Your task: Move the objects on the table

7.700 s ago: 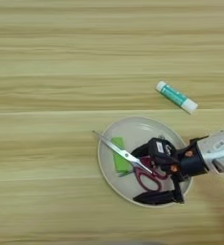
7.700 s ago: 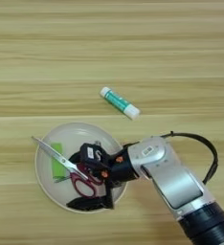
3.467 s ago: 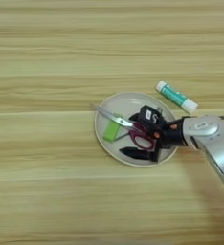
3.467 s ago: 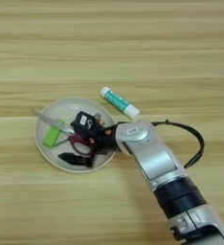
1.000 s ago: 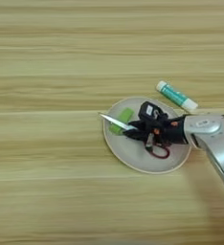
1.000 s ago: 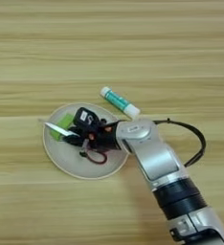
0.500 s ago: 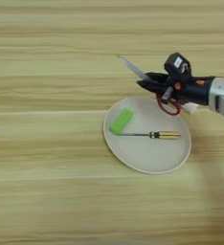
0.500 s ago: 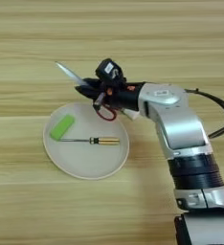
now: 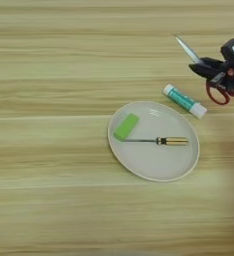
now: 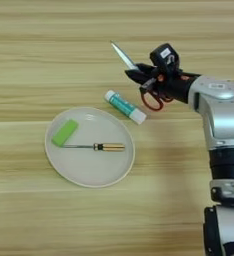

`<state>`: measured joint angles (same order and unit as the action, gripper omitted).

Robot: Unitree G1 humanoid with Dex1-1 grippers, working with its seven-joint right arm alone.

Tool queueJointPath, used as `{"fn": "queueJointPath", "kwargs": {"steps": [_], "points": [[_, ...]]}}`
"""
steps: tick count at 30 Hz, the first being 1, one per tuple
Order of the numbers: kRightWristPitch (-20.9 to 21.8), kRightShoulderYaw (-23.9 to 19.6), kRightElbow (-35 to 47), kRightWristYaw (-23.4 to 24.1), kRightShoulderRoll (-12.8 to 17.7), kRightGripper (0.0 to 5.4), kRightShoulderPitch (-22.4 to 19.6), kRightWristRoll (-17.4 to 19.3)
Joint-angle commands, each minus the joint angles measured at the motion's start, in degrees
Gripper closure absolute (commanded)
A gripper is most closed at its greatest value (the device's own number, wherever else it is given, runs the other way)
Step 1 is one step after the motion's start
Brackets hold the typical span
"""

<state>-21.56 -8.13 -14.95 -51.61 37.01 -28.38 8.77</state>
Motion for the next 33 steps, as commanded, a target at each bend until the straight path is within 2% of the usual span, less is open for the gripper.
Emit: {"fn": "queueJointPath", "kwargs": {"steps": [1,9,15,33], "points": [[4.58,-3.47,-2.12,2.54,4.92,4.74,-5.14,-0.16],[8.62,-5.25,-10.66,3.35,8.10,4.74,-4.67,-1.03],[11.56,-5.32,-17.59,4.05,8.93,4.74,-3.85,-1.63],[15.83,-2.80,-26.84,4.89,5.65,4.74,0.20,-3.66]]}}
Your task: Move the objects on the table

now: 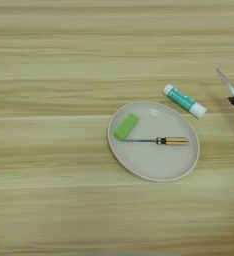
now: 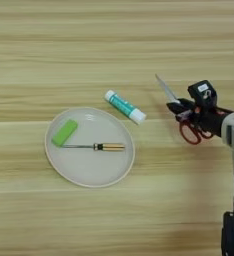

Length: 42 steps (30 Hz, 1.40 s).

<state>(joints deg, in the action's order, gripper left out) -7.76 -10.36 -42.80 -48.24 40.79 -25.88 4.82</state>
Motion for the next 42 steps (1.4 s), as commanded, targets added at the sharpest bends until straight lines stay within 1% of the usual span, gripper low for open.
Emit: {"fn": "queueJointPath", "kwargs": {"steps": [1,19,37,38,42], "points": [[2.20,-0.62,0.70,1.57,1.76,4.74,-2.23,0.30],[4.81,-0.11,-3.99,2.16,1.04,4.74,-1.56,-0.45],[5.30,0.50,-5.25,1.98,0.32,4.74,-0.93,-0.72],[5.27,0.49,-5.25,1.96,0.30,4.45,-0.93,-0.73],[5.23,0.48,-5.38,1.97,0.16,4.03,-1.06,-0.76]]}}
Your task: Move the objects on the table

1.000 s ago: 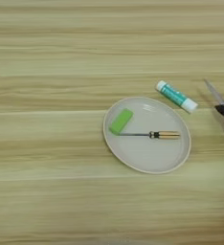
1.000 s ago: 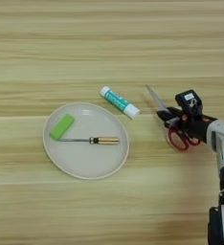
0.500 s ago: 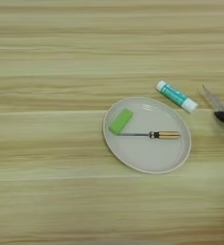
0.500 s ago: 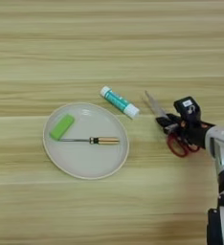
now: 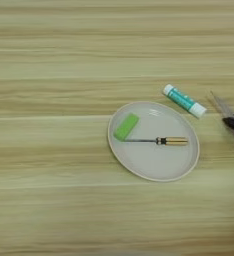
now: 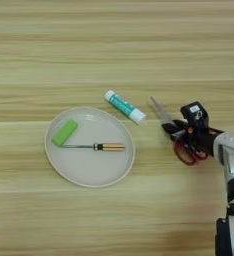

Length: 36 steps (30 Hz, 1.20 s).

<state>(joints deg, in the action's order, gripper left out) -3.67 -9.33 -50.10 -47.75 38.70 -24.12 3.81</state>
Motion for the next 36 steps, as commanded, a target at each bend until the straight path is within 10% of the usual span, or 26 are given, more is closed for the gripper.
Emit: {"fn": "queueJointPath", "kwargs": {"steps": [1,36], "points": [[1.15,-0.56,1.88,1.46,2.23,3.89,-2.85,0.23],[-5.10,-3.53,24.04,-0.20,1.50,0.03,0.40,6.18]]}}
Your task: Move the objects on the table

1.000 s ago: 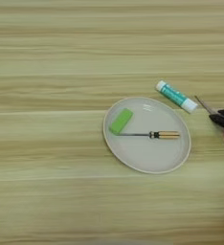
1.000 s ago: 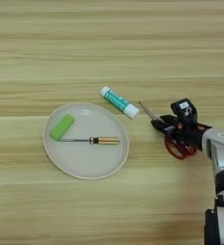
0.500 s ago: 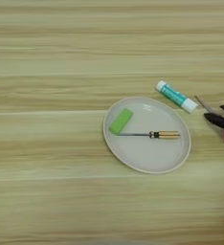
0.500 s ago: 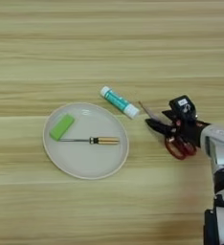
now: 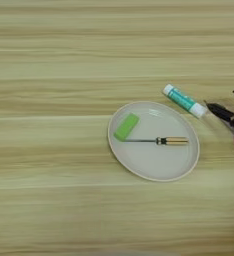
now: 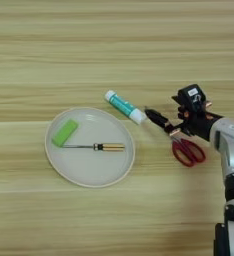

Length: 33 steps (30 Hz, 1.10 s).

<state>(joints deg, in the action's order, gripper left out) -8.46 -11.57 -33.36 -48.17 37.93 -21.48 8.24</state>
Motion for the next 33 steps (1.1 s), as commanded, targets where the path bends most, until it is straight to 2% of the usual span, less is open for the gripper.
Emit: {"fn": "queueJointPath", "kwargs": {"steps": [1,9,18,22,29,33], "points": [[-0.46,-1.37,8.88,-0.04,2.20,0.03,-1.94,2.21],[-0.51,-1.46,17.60,-3.80,1.83,0.03,-0.25,5.75],[-0.78,-1.59,18.44,-4.18,1.80,0.03,0.02,6.05],[0.41,-1.18,21.96,-6.47,1.24,0.03,-0.06,7.58],[0.37,-1.14,23.73,-7.29,1.22,0.03,0.40,8.05],[0.75,-0.06,24.83,-9.44,1.24,0.03,0.80,8.02]]}}
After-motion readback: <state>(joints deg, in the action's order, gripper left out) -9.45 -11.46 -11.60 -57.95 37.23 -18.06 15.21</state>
